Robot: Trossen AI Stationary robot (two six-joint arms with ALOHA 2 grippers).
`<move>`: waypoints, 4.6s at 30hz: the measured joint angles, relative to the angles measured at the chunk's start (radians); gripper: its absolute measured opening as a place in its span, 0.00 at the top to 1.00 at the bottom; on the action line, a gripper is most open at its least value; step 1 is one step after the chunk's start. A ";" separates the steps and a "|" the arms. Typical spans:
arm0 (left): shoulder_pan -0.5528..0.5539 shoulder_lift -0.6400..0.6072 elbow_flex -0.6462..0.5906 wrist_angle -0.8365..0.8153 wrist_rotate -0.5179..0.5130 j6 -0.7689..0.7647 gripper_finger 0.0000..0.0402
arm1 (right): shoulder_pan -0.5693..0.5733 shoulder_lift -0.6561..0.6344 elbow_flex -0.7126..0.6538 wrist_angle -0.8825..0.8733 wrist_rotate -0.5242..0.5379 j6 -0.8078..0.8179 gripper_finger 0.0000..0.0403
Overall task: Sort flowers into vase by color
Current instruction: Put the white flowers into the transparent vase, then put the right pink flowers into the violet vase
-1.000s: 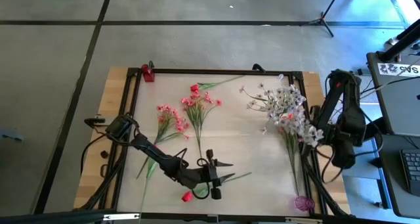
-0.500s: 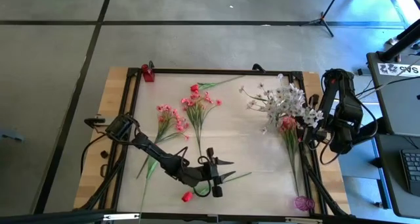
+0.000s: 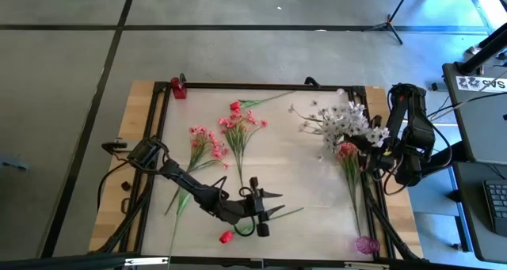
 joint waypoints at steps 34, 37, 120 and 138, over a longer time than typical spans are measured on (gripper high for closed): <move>0.115 -0.193 0.000 -0.775 0.192 -0.471 0.63 | -0.288 0.000 -0.245 0.314 -0.231 0.169 0.67; 0.111 -0.193 0.000 -0.788 0.186 -0.482 0.63 | -0.288 0.001 -0.241 0.409 -0.275 0.017 0.56; 0.007 -0.345 -0.166 -1.119 0.078 -0.751 0.63 | -0.191 0.589 0.220 0.039 -1.214 0.560 0.15; 0.016 -0.345 -0.166 -1.102 0.076 -0.748 0.63 | 0.155 0.615 0.290 0.168 -1.065 0.675 0.18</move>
